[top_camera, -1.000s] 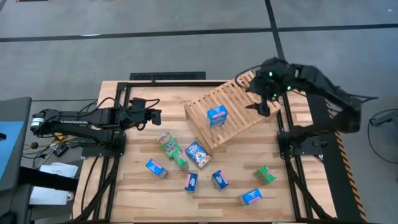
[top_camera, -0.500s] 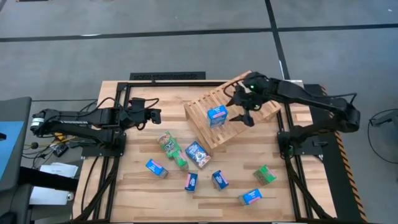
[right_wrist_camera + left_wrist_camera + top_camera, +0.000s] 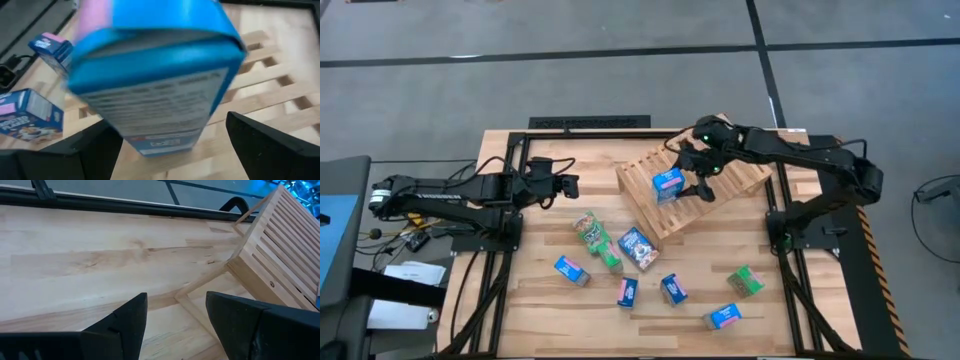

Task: Stack cereal on shelf
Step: Put the top right light blue cereal box on the shelf

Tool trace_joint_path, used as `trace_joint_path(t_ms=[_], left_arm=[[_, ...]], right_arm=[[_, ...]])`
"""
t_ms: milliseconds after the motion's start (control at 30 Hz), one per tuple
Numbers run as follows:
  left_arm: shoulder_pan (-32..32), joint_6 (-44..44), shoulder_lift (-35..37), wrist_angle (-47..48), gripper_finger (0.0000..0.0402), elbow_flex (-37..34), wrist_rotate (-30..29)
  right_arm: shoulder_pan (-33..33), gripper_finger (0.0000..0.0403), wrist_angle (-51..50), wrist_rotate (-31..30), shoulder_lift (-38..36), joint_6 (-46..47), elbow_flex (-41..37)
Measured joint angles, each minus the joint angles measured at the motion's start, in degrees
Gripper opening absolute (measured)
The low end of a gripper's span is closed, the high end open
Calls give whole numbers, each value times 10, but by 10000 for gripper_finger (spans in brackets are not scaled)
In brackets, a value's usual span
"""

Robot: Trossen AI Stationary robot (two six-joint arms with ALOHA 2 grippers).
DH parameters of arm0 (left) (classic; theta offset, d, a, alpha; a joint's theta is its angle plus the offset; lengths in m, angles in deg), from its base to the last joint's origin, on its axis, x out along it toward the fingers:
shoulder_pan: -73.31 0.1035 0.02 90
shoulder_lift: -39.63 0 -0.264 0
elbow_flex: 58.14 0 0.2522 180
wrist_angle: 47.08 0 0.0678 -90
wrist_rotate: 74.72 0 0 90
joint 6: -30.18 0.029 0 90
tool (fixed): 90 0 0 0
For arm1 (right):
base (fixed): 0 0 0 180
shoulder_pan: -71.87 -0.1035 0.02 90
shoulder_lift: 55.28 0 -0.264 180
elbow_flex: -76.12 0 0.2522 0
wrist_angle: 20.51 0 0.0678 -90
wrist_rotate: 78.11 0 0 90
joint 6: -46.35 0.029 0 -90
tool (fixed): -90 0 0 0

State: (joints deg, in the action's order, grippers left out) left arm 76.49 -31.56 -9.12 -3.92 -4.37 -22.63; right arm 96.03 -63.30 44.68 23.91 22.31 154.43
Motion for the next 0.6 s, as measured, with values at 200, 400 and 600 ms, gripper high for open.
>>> trace_joint_path(t_ms=[200, 400, 600], left_arm=[[0, 2, 0, 13, 192, 0, -1], [0, -10, 0, 25, 192, 0, -1], [0, -11, 0, 25, 192, 0, -3]], right_arm=[[-9, 345, -1, 7, 3, -19, 0], [-16, 303, 11, 4, 4, -19, 0], [-16, 285, 10, -11, 4, -15, 0]])
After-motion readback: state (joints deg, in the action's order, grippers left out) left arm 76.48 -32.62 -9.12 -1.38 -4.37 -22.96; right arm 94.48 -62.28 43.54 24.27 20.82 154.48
